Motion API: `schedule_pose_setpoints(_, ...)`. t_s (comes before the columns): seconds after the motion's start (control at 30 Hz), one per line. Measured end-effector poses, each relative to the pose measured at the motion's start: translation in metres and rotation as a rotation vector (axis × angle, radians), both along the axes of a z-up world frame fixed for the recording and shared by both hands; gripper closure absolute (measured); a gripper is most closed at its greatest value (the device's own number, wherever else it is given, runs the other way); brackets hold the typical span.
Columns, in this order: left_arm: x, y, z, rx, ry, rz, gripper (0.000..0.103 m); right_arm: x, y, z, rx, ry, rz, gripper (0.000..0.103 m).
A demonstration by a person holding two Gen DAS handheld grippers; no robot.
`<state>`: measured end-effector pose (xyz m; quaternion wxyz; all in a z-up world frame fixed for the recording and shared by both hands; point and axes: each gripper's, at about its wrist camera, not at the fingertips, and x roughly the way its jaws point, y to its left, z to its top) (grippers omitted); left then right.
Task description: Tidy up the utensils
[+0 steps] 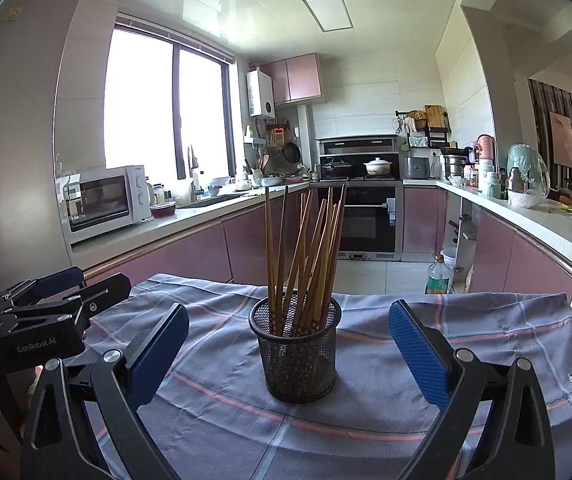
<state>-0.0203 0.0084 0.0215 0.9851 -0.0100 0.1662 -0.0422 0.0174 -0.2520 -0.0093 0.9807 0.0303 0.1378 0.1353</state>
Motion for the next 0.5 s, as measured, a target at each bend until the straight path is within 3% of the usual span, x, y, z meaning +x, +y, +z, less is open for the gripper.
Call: schedule_pose_setpoints(0.5, -0.0017, -0.0029, -0.0027, -0.006, 0.005, 0.003, 0.005, 0.0008, -0.0006, -0.0005, 0.032, 0.004, 0.013, 0.007)
